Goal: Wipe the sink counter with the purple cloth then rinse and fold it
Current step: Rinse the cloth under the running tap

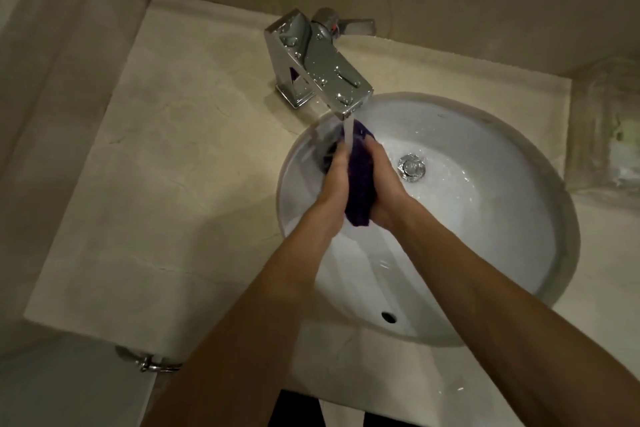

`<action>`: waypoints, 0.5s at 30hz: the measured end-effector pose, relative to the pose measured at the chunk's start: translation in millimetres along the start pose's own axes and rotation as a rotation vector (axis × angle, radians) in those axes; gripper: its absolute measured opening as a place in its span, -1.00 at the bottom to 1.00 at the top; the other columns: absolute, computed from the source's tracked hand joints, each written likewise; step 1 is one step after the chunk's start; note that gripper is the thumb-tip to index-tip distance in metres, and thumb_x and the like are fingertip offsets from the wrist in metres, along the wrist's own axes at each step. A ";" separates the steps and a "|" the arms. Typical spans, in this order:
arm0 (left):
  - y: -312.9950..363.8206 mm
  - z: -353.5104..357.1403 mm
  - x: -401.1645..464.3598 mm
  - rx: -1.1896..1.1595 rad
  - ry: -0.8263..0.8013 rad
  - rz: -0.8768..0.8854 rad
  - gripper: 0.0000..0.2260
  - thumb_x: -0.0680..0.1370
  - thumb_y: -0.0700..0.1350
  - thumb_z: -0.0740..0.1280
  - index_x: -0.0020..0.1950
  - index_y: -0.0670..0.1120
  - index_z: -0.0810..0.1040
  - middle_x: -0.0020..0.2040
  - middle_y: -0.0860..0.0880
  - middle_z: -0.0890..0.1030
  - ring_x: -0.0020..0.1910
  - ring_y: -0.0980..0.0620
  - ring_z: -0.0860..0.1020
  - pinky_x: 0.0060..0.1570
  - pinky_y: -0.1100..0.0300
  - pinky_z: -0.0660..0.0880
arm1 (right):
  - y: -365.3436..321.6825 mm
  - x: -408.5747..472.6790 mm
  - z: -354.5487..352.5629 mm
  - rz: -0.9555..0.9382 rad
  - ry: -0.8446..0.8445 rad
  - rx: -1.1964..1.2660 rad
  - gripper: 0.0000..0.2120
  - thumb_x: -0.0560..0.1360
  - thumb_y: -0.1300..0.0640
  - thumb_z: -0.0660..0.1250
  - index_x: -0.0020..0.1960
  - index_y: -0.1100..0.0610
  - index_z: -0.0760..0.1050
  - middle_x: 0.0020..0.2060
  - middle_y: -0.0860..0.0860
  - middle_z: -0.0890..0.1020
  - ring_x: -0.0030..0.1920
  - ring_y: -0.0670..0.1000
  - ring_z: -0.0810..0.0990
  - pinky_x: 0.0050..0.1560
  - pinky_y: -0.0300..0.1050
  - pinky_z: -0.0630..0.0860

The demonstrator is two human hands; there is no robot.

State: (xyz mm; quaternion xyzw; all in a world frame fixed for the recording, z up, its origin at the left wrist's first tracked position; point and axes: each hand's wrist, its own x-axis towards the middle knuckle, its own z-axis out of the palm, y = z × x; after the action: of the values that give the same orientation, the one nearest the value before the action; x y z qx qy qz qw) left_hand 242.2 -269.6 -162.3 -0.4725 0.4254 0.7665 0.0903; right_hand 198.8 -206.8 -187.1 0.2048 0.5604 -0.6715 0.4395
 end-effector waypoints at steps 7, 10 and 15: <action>15.3 -24.1 -5.0 0.029 0.123 -0.027 -0.61 0.67 0.15 0.12 0.29 -0.03 0.57 0.18 -0.05 0.67 0.03 0.00 0.61 0.02 0.01 0.54 | 3.9 8.6 -11.3 -0.235 0.173 -0.502 -0.63 0.67 -0.01 0.21 0.39 0.15 0.41 0.15 0.14 0.66 0.15 0.18 0.65 0.26 0.22 0.57; 7.5 -32.3 -13.3 0.028 0.192 0.005 -0.71 0.66 0.04 0.20 0.21 -0.07 0.62 0.08 -0.07 0.71 0.04 -0.03 0.65 0.02 0.01 0.56 | -6.8 -4.8 -13.6 -0.250 0.155 -0.806 -0.53 0.70 -0.08 0.12 0.40 0.28 0.33 0.15 0.16 0.58 0.16 0.17 0.58 0.28 0.14 0.50; 5.2 -27.4 -17.7 -0.020 0.292 -0.017 -0.82 0.64 -0.04 0.27 -0.09 -0.06 0.58 -0.15 -0.05 0.67 -0.17 0.01 0.64 -0.12 0.11 0.53 | -30.5 -26.0 -17.2 -0.303 0.229 -0.968 -0.51 0.71 -0.12 0.06 -0.10 0.26 0.46 -0.30 0.06 0.52 -0.21 0.12 0.55 -0.14 -0.03 0.45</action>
State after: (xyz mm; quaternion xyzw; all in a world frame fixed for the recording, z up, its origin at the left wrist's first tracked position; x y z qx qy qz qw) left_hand 266.7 -288.3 -150.4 -0.5835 0.4223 0.6930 0.0292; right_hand 183.8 -181.8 -154.6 -0.0332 0.8746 -0.3648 0.3177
